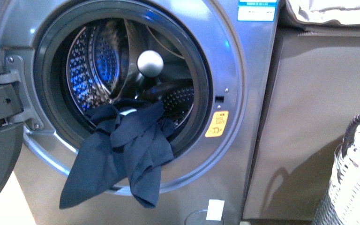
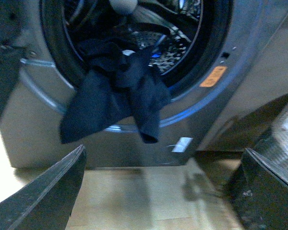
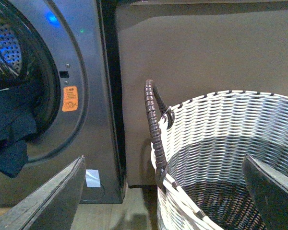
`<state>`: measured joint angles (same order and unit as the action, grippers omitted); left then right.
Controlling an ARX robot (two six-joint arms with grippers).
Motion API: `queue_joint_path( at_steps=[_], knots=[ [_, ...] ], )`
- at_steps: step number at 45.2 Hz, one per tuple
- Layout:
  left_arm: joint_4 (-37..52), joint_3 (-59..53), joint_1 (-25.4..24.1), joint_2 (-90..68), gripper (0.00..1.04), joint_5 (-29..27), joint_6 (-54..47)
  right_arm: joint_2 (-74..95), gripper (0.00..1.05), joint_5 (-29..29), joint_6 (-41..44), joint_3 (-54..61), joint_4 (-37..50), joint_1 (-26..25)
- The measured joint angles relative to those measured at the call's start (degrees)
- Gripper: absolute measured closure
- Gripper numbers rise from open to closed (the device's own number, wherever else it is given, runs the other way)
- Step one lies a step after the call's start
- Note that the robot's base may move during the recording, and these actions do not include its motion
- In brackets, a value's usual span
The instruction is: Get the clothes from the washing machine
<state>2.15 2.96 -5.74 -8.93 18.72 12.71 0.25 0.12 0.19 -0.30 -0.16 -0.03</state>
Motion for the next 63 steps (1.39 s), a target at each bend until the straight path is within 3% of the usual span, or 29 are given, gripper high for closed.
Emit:
queue_joint_path(
  at_steps=[8,15,25,42,63],
  knots=[
    [14.1,7.8,1.1,-16.4,0.06,2.7,4.7,0.0,0.07,-0.1,0.0,0.0,0.0,0.0],
    [26.7,17.6,8.8,-38.8,0.06,-0.8,1.1,0.0,0.07,0.0,0.0,0.0,0.0,0.0],
    [34.0,28.0,12.9,-61.0,0.06,-3.7,-2.1,0.0,0.07,0.0,0.0,0.0,0.0,0.0],
    [35.6,44.3,15.9,-82.0,0.06,-7.0,-4.8,0.0,0.07,0.0,0.0,0.0,0.0,0.0],
    [30.0,70.1,17.2,-108.9,0.06,-13.3,-9.2,0.0,0.07,-0.1,0.0,0.0,0.0,0.0]
  ],
)
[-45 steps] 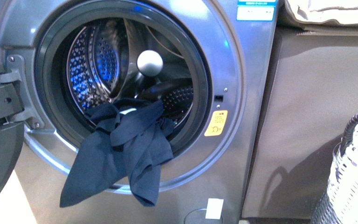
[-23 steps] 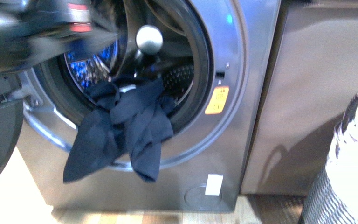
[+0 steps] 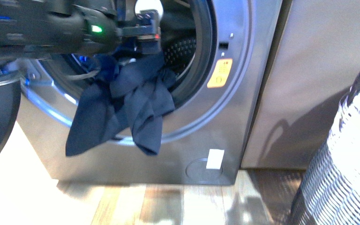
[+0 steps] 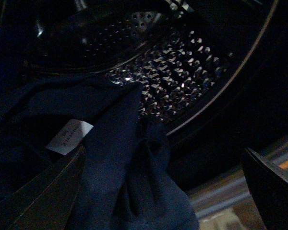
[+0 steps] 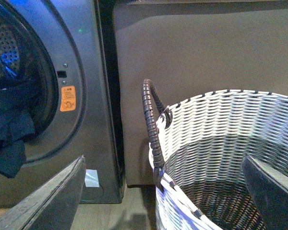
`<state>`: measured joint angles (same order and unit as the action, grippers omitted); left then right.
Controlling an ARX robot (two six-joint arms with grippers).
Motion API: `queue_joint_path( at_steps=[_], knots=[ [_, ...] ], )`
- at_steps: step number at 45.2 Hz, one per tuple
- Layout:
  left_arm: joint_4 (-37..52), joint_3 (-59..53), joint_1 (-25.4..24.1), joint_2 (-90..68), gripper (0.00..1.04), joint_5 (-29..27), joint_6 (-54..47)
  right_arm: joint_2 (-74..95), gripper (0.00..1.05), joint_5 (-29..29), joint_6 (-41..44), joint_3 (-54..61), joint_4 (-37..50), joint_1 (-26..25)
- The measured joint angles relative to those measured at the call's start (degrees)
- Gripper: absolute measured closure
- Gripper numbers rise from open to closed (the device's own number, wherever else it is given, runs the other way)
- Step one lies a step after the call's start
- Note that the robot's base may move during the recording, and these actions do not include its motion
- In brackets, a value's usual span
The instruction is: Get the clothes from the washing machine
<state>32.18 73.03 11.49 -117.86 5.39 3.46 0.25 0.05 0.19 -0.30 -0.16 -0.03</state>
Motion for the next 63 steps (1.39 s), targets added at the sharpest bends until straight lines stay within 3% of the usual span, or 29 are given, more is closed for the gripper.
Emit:
queue_joint_path(
  at_steps=[15,32,45,55,63],
  knots=[
    [-2.0,13.0,0.0,-11.3,0.06,-8.5,-7.7,0.0,0.07,0.0,0.0,0.0,0.0,0.0],
    [-11.5,20.7,-1.6,-17.3,0.06,-12.3,-11.8,0.0,0.07,0.0,0.0,0.0,0.0,0.0],
    [-15.8,21.0,-2.8,-20.3,0.06,-10.2,-10.8,0.0,0.07,0.0,0.0,0.0,0.0,0.0],
    [-22.7,22.6,-3.5,-20.4,0.06,-4.2,-3.9,0.0,0.07,0.0,0.0,0.0,0.0,0.0],
    [-23.3,22.6,-3.7,-20.4,0.06,-1.7,1.1,0.0,0.07,0.0,0.0,0.0,0.0,0.0]
  ],
)
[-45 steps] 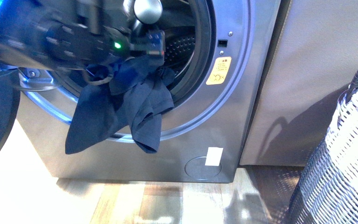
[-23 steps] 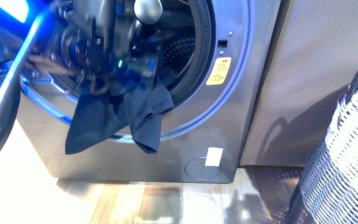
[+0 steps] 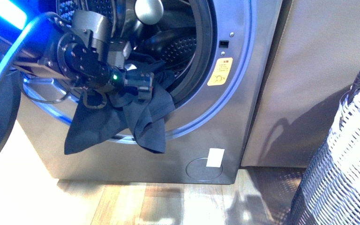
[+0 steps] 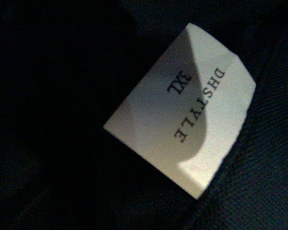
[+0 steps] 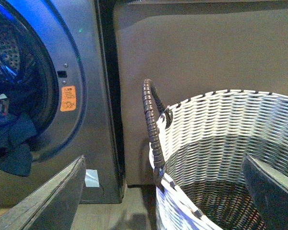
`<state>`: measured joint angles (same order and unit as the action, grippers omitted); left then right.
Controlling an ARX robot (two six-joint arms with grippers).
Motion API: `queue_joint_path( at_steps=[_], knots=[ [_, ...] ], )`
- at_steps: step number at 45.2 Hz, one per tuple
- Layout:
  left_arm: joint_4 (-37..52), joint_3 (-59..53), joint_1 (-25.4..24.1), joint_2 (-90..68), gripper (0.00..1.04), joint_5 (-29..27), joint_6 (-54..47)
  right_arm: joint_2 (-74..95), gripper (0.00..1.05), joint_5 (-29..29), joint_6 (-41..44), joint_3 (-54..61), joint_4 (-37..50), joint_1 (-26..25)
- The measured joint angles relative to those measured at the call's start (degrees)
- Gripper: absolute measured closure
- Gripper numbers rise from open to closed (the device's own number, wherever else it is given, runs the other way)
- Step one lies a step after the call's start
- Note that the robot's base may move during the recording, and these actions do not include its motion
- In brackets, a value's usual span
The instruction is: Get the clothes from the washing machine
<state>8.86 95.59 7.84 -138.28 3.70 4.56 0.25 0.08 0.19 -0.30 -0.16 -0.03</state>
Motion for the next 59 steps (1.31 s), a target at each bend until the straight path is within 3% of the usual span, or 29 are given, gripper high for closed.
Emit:
queue_joint_path(
  at_steps=[5,17,28,59],
  knots=[
    [0.2,-0.3,0.0,0.0,0.08,1.0,0.3,0.0,0.07,0.0,0.0,0.0,0.0,0.0],
    [-2.0,-1.4,0.4,0.4,0.59,-0.5,-2.9,0.0,0.07,0.0,0.0,0.0,0.0,0.0],
    [3.1,-6.3,0.5,3.4,0.85,-0.6,-4.1,0.0,0.07,0.0,0.0,0.0,0.0,0.0],
    [22.8,-40.3,-3.5,38.9,0.89,9.8,-5.5,0.0,0.07,0.0,0.0,0.0,0.0,0.0]
  ],
)
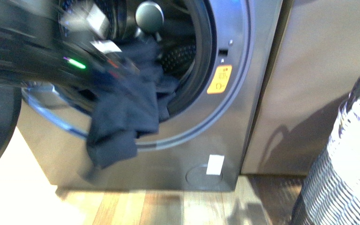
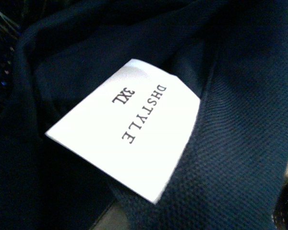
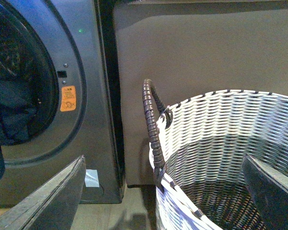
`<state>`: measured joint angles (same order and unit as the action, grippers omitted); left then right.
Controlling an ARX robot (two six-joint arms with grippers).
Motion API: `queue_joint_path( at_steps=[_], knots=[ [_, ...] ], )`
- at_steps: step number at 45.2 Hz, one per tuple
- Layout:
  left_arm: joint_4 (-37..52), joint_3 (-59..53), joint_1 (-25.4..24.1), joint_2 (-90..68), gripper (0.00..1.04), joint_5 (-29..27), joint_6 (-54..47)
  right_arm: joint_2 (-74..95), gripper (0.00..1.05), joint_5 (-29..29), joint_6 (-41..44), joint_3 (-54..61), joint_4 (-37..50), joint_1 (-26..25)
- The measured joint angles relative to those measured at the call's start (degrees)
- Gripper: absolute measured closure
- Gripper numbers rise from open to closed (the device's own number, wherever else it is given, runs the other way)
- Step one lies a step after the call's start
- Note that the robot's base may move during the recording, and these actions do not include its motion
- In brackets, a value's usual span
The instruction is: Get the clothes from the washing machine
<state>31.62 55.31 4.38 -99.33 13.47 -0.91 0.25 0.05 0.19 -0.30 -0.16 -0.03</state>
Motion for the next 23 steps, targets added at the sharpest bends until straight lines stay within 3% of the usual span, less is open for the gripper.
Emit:
queue_joint_path(
  at_steps=[15,23],
  knots=[
    [-1.2,-5.3,-2.6,23.8,0.89,8.3,2.2,0.0,0.07,0.0,0.0,0.0,0.0,0.0],
    [-4.7,-0.5,0.6,34.0,0.89,10.4,2.4,0.0,0.07,0.0,0.0,0.0,0.0,0.0]
  ],
)
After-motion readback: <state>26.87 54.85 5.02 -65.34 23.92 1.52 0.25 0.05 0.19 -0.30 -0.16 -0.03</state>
